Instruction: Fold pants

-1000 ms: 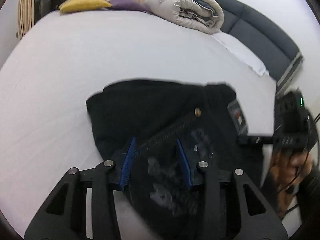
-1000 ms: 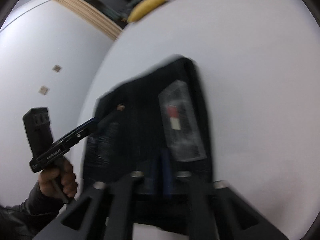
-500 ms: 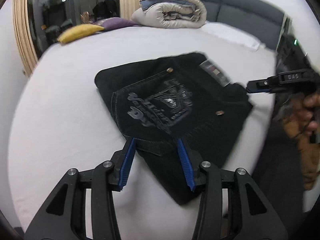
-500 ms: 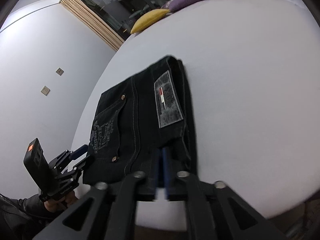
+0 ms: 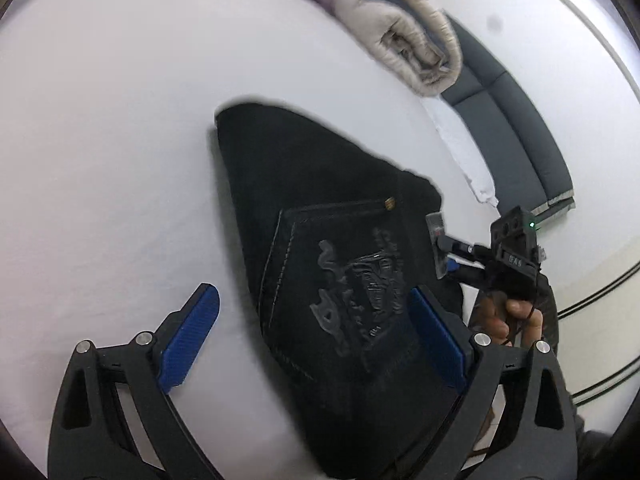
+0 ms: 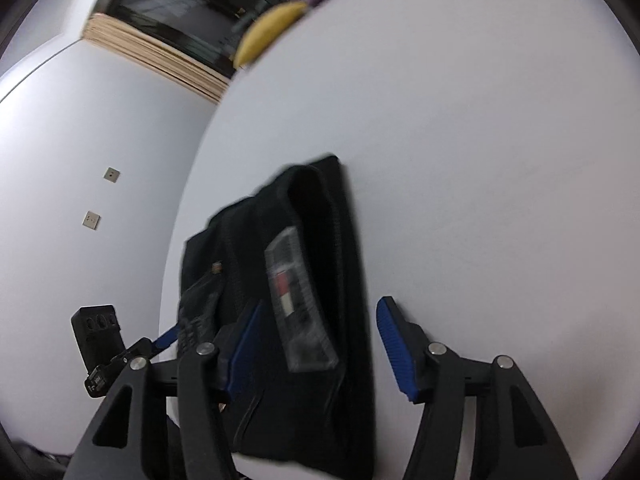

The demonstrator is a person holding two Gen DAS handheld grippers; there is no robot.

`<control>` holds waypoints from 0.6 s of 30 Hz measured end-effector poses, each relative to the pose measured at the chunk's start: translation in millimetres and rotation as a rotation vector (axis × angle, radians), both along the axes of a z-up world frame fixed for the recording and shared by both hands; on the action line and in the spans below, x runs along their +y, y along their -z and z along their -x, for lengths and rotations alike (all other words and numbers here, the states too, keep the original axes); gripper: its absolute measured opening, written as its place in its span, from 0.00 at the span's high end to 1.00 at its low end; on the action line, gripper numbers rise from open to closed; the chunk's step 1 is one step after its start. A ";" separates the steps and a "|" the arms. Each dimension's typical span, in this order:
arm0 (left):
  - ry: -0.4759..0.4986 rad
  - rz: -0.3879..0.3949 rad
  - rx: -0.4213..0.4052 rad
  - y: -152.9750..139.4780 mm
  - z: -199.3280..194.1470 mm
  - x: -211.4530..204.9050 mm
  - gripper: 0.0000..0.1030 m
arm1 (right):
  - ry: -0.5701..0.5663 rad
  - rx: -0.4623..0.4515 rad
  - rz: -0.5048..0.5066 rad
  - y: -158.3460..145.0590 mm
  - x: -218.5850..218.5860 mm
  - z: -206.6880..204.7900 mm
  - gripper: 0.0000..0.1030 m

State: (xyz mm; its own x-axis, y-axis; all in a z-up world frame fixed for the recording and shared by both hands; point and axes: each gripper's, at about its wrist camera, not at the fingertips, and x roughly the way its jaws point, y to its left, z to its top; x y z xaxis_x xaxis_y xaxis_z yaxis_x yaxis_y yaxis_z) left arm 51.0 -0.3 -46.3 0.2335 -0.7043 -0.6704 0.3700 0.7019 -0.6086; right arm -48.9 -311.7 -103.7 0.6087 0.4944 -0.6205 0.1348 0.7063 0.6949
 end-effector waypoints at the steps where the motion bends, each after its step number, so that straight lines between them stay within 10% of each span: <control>1: 0.002 -0.024 -0.003 2.6 0.4 -4.5 0.14 | 0.005 0.002 -0.012 2.6 -2.8 -2.7 0.43; 5: 0.032 -0.114 -0.023 5.6 1.1 -22.4 0.48 | -0.009 -0.003 -0.033 5.0 5.9 -15.7 0.47; 18: 0.060 -0.247 -0.105 -15.4 4.6 -56.5 0.68 | 0.034 -0.009 0.125 -5.2 31.0 -6.1 0.76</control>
